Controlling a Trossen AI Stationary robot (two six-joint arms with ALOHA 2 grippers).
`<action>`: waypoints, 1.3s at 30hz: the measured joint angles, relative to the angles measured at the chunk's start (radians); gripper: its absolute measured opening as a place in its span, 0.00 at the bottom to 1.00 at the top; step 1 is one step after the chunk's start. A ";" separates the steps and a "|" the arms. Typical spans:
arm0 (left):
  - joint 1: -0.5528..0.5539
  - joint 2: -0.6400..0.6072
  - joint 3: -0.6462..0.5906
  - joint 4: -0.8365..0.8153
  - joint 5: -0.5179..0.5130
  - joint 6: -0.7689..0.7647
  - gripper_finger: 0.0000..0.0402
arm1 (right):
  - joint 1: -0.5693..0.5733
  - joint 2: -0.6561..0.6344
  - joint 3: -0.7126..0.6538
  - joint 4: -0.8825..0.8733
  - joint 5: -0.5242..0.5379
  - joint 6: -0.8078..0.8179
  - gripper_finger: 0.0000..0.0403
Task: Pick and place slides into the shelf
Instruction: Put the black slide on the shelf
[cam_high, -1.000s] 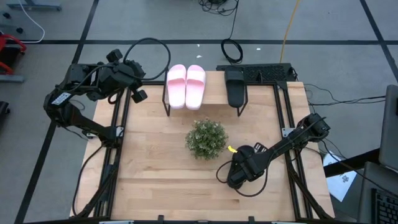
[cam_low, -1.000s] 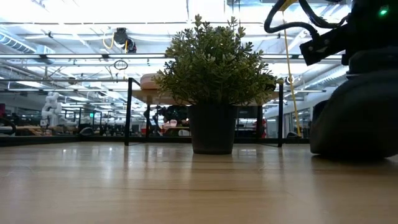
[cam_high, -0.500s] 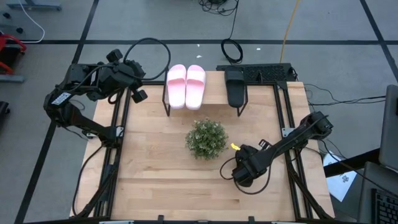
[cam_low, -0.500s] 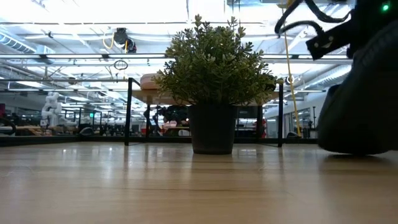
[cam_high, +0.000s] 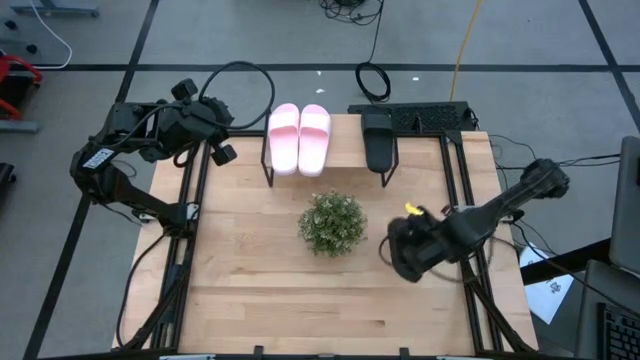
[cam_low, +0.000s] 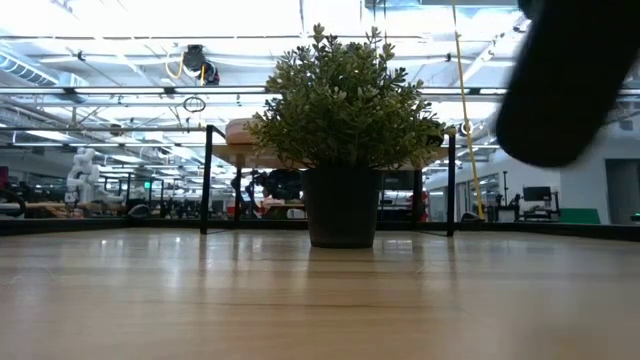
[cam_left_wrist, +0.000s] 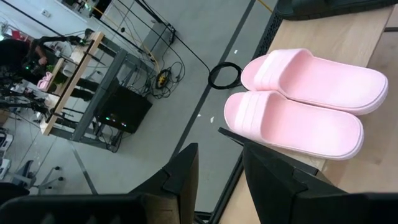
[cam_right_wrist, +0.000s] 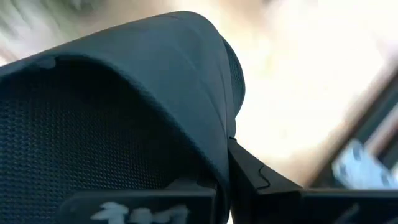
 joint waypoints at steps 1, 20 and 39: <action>0.000 0.000 0.000 0.000 0.000 0.000 0.33 | 0.000 -0.027 0.008 0.011 0.061 -0.001 0.00; 0.000 0.000 0.000 0.000 0.000 -0.054 0.33 | -0.640 -0.017 0.280 0.750 0.296 -1.121 0.00; 0.000 0.000 0.000 0.000 -0.001 -0.082 0.33 | -0.885 0.465 0.771 0.336 0.276 -1.383 0.00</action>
